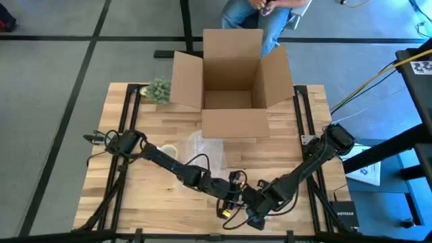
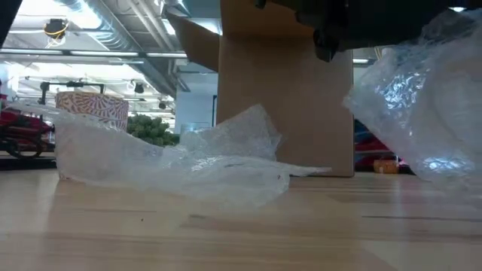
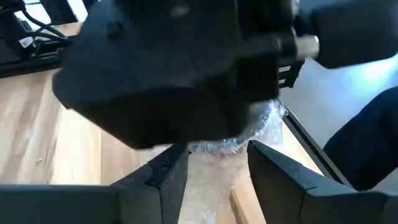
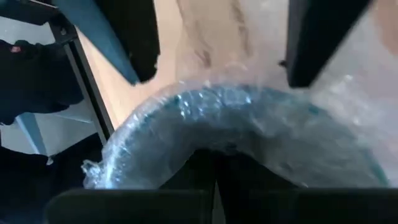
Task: Wrap mug
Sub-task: Wrap the red mug with the right bubble wrap
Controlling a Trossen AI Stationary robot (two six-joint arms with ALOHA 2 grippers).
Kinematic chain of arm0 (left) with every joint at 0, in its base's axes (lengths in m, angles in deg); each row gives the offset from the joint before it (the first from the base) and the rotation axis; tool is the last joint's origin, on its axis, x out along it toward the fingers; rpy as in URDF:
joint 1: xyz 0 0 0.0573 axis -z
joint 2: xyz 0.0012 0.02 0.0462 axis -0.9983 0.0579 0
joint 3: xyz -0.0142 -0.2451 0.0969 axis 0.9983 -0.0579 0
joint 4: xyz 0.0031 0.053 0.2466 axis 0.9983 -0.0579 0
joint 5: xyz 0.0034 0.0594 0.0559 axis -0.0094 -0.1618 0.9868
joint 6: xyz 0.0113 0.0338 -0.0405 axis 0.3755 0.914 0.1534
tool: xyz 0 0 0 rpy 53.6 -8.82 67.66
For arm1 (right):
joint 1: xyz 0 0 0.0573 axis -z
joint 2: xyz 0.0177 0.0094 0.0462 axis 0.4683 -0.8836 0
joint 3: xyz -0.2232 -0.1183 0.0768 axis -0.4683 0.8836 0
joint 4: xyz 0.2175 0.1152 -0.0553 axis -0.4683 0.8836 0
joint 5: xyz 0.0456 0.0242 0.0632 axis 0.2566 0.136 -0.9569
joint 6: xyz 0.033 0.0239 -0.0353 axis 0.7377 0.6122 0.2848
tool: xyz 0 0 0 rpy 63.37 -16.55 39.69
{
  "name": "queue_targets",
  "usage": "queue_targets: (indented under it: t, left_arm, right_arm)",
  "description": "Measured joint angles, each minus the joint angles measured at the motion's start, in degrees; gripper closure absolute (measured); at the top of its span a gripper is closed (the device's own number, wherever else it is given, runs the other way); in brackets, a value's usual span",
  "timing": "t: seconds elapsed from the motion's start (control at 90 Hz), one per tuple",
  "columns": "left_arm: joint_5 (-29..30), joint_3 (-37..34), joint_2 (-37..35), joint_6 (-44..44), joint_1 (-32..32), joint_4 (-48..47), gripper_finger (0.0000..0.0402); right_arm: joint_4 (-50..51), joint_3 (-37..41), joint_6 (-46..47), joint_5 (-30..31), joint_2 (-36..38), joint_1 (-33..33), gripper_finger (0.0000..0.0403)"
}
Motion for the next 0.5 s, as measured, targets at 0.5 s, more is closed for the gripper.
queue_targets:
  t: [0.5]
  left_arm:
    - [0.0, 0.0, 0.0, -0.2, 0.0, -0.4, 0.0252]
  right_arm:
    - [21.0, -16.5, -3.0, 4.5, 4.1, -2.7, 0.0403]
